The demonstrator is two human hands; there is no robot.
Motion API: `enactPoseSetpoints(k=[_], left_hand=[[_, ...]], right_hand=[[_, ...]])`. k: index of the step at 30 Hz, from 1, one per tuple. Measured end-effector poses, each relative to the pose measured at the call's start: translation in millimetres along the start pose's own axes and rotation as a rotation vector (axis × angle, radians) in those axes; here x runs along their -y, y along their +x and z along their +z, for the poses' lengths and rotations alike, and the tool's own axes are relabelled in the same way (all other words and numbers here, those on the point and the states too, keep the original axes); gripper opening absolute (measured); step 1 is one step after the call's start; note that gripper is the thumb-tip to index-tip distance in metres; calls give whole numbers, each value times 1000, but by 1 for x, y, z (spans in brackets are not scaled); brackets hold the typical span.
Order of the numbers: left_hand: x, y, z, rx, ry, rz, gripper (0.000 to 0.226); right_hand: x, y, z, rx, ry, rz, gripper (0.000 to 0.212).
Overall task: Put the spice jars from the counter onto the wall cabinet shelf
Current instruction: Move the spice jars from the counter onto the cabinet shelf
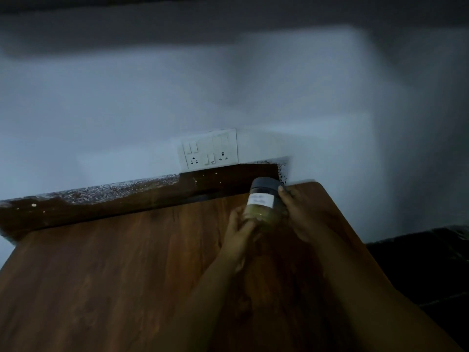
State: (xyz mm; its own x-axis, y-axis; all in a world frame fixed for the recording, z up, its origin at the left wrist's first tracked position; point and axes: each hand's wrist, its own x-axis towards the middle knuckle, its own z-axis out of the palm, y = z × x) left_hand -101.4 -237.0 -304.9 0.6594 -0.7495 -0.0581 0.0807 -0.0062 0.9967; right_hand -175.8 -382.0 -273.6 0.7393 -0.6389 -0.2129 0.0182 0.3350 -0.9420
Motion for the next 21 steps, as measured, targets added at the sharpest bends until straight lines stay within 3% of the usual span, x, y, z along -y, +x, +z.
enactPoseSetpoints(k=[3,5,8,13,21], left_hand=[[-11,7,0,18,15,61,83],[-18,11,-1,35,-100,73,92],[-31,14,-1,56,-57,116,90],[-53,22,-5,140,-95,87,80],[-73,30,0,170,-63,171,73]], right_hand=[[5,-1,0,-7,-22,-28,33],[14,-3,1,28,-41,-34,34],[31,-11,-1,166,-110,-2,45],[50,-13,-20,284,-230,-64,86],[75,-16,-29,318,-213,-140,98]])
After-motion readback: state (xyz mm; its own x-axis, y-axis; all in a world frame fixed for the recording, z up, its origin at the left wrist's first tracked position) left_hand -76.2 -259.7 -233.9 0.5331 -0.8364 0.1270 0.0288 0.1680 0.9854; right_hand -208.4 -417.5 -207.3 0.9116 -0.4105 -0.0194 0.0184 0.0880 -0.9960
